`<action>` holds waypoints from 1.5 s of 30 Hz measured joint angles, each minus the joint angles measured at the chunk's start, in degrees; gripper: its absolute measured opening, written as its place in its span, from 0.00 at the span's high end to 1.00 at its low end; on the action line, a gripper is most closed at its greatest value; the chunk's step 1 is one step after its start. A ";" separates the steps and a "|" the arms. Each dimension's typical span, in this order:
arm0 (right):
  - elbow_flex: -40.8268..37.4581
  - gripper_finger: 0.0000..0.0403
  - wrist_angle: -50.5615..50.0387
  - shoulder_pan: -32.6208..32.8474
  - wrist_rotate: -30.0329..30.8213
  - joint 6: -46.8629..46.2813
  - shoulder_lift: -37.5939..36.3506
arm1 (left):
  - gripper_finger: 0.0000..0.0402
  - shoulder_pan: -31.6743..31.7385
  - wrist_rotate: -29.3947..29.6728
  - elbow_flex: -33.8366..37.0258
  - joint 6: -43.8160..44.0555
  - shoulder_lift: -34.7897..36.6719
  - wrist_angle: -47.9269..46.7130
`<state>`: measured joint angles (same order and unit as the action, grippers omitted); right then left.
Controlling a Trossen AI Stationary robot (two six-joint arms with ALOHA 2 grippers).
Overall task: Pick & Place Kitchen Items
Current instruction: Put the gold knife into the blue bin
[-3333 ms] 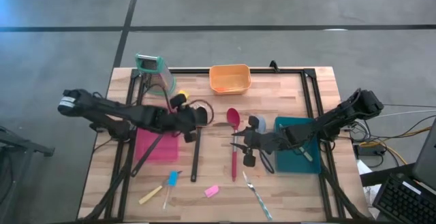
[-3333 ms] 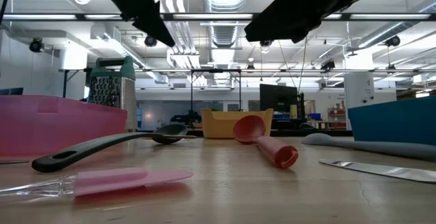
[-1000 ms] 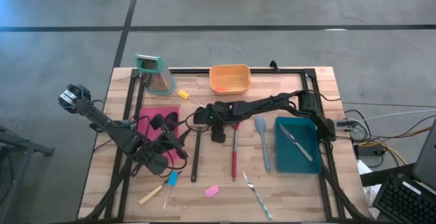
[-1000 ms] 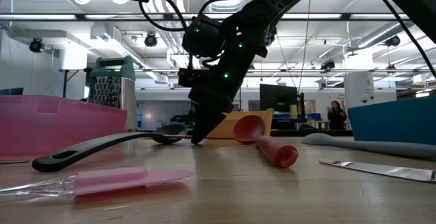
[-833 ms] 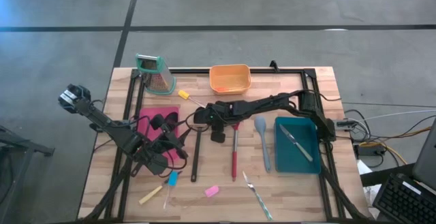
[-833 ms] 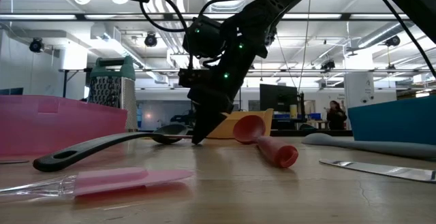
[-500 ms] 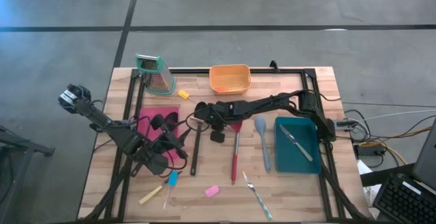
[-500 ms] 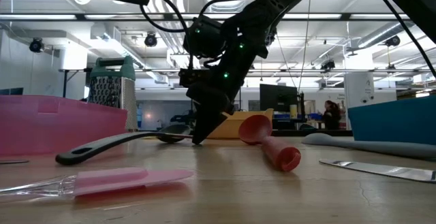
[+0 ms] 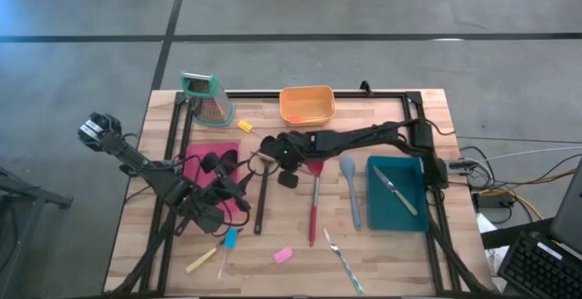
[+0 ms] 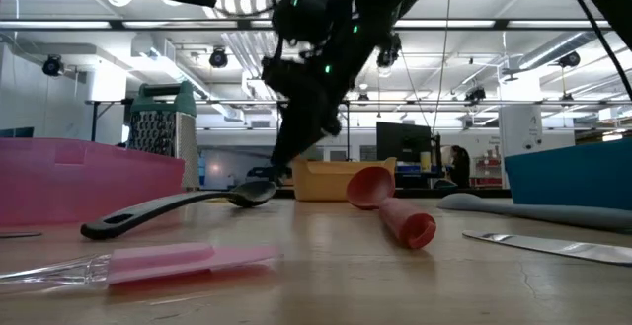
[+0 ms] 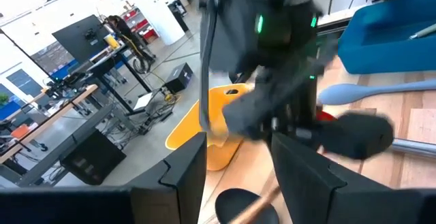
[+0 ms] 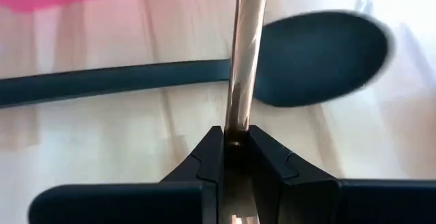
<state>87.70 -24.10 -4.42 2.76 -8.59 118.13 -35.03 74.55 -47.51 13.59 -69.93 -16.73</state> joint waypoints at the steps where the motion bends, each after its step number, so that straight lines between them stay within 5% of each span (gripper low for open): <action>1: 0.01 0.92 -0.65 0.48 1.32 -0.37 -1.27 | 0.58 -0.01 -0.10 0.00 0.02 0.00 0.01; 10: 0.02 0.92 -22.44 7.78 17.33 -7.47 -15.40 | 0.58 -0.02 -0.23 0.00 0.06 0.00 -0.06; 20: -2.34 0.92 -47.32 19.06 28.77 -35.16 -28.44 | 0.58 -0.02 -0.21 -0.02 0.10 0.00 0.04; 45: -35.78 0.92 -49.27 38.37 23.36 -82.56 -42.82 | 0.58 -0.02 -0.40 -0.02 1.92 0.00 0.00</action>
<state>51.92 -73.38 33.95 26.12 -91.15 75.31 -35.05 74.15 -47.53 15.51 -69.93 -16.73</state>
